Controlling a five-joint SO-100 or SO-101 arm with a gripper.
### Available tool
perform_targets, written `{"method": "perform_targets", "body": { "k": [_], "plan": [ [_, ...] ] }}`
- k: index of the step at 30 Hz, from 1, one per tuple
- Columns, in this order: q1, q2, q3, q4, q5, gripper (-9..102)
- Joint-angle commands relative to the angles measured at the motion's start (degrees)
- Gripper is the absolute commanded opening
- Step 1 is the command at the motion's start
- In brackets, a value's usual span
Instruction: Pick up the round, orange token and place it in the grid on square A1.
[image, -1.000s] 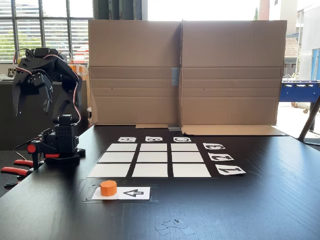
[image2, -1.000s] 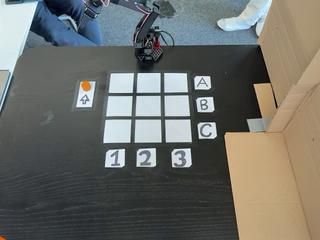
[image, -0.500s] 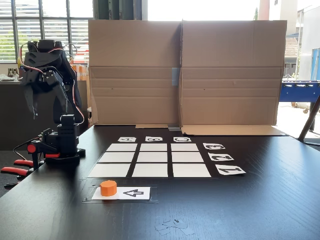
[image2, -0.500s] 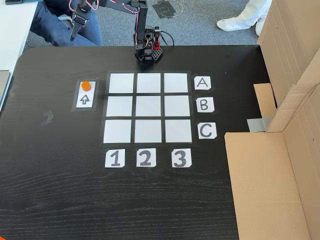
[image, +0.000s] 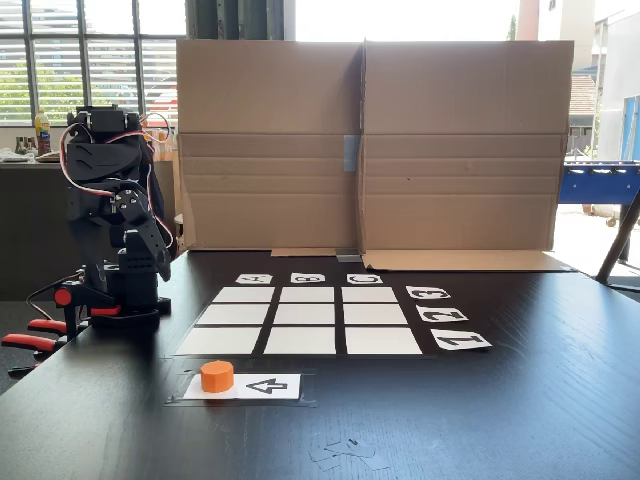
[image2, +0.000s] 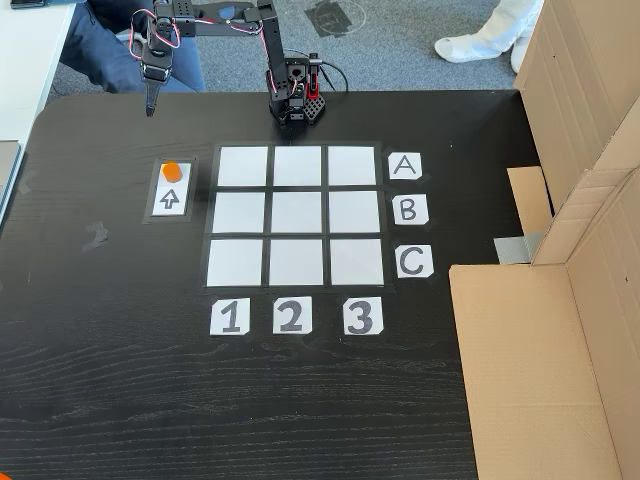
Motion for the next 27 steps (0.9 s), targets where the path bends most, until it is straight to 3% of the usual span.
{"method": "perform_targets", "body": {
  "k": [1,27],
  "plan": [
    [-2.37,-1.58,-2.46,-0.53,0.44,31],
    [-16.08,-17.31,-8.09,-1.32,3.43,30]
  ]
}}
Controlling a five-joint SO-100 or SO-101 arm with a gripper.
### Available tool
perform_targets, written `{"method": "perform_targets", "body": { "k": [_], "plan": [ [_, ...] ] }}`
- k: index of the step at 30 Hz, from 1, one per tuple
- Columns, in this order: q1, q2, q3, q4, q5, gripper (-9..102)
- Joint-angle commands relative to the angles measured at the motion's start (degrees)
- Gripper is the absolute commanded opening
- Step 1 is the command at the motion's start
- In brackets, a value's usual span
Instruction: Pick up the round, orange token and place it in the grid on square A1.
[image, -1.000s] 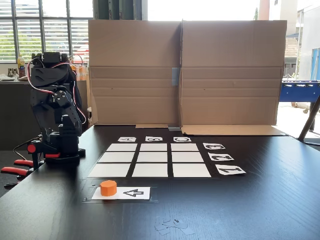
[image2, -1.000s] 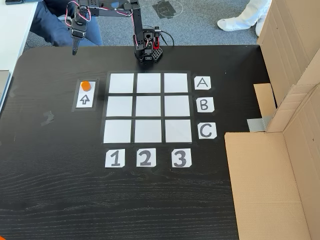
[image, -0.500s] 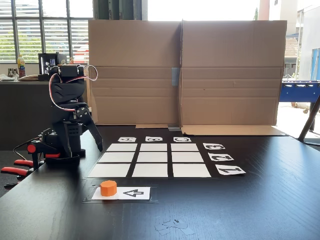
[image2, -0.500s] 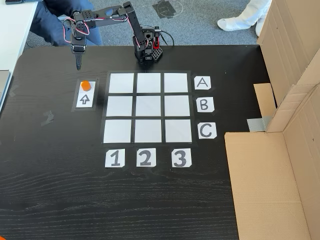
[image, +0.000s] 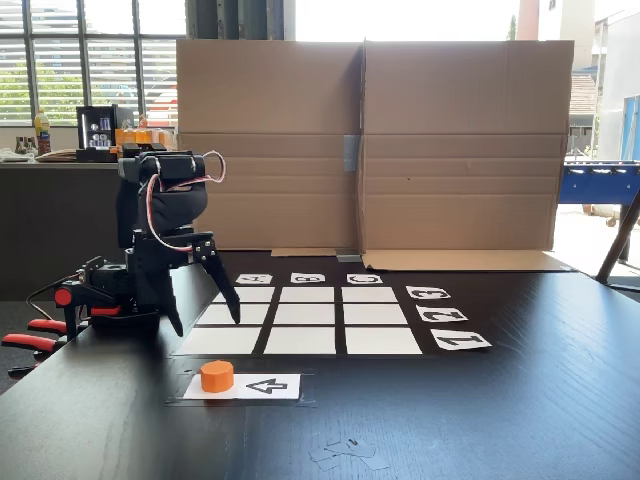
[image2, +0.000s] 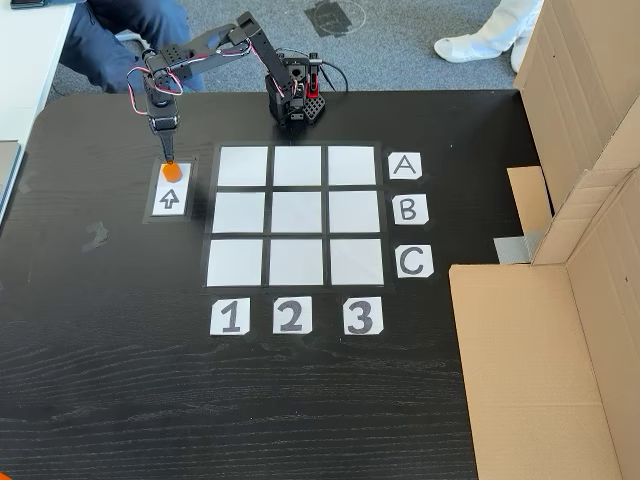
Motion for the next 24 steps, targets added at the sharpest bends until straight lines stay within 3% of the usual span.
{"method": "perform_targets", "body": {
  "k": [1,24],
  "plan": [
    [-1.49,-1.23,-3.08,-0.09,0.7,30],
    [-1.23,-8.79,-5.27,-1.93,1.14,30]
  ]
}}
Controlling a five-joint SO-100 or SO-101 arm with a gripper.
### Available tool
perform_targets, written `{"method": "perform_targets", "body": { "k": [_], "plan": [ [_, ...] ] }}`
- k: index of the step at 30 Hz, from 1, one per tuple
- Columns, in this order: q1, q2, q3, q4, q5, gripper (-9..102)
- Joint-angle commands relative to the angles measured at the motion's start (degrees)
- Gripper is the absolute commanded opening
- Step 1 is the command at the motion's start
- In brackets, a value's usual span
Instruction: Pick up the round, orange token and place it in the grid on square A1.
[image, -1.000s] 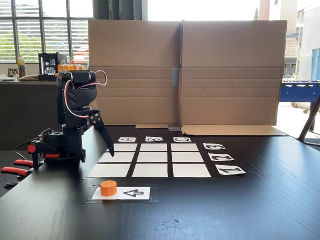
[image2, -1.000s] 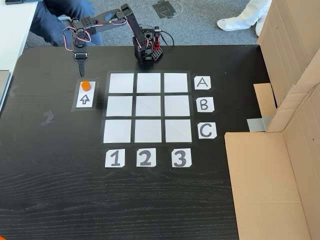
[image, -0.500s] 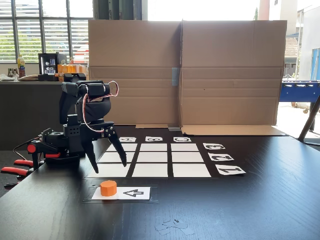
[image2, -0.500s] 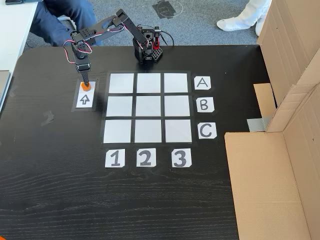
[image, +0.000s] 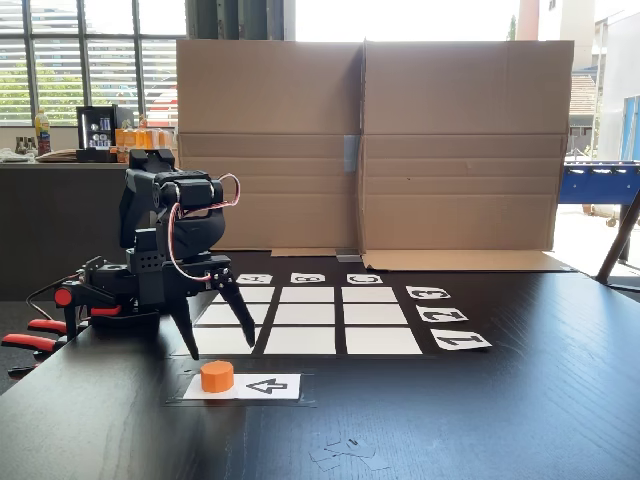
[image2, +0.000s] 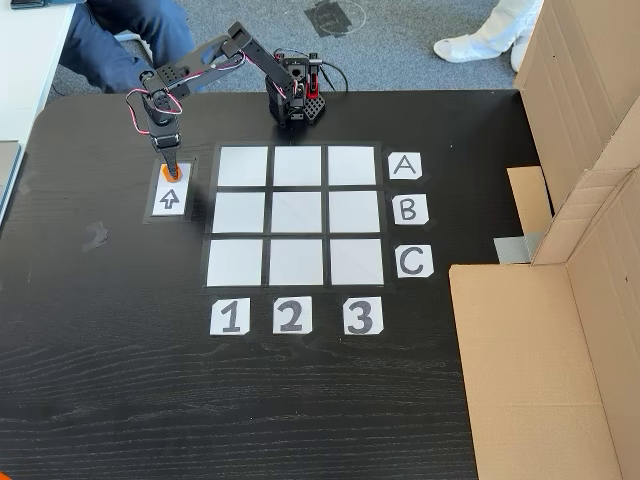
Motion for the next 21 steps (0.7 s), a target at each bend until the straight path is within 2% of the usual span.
{"method": "perform_targets", "body": {
  "k": [1,21],
  "plan": [
    [1.05,-0.09,-2.2,-0.53,0.09,30],
    [2.81,-4.22,-3.34,-1.85,-0.62,29]
  ]
}}
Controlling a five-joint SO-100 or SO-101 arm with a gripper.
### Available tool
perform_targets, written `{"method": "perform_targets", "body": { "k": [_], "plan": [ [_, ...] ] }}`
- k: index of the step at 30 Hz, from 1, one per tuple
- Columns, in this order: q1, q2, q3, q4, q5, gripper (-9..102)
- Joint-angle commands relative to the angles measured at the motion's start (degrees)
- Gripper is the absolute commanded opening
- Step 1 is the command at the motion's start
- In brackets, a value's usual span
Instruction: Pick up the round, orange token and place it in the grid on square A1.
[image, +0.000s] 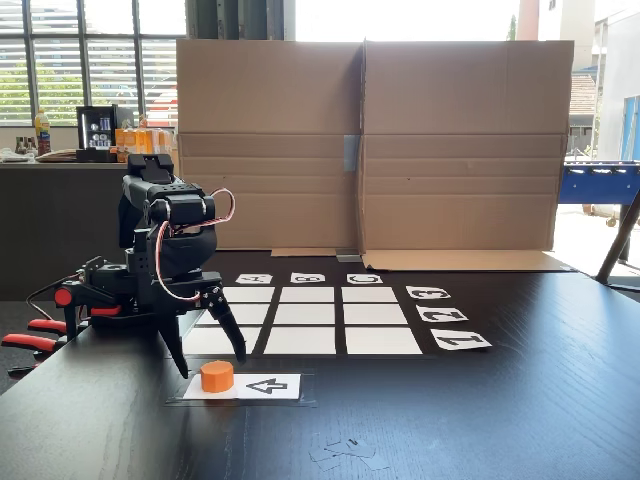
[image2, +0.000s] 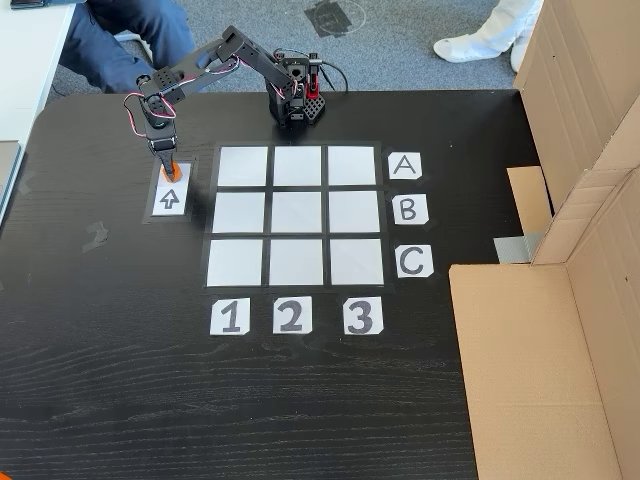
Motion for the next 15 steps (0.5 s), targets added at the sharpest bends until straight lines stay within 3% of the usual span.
{"method": "perform_targets", "body": {
  "k": [1,15],
  "plan": [
    [0.26,0.18,-1.67,-0.53,-0.44,29],
    [-0.09,-1.58,-2.37,-1.05,-0.7,29]
  ]
}}
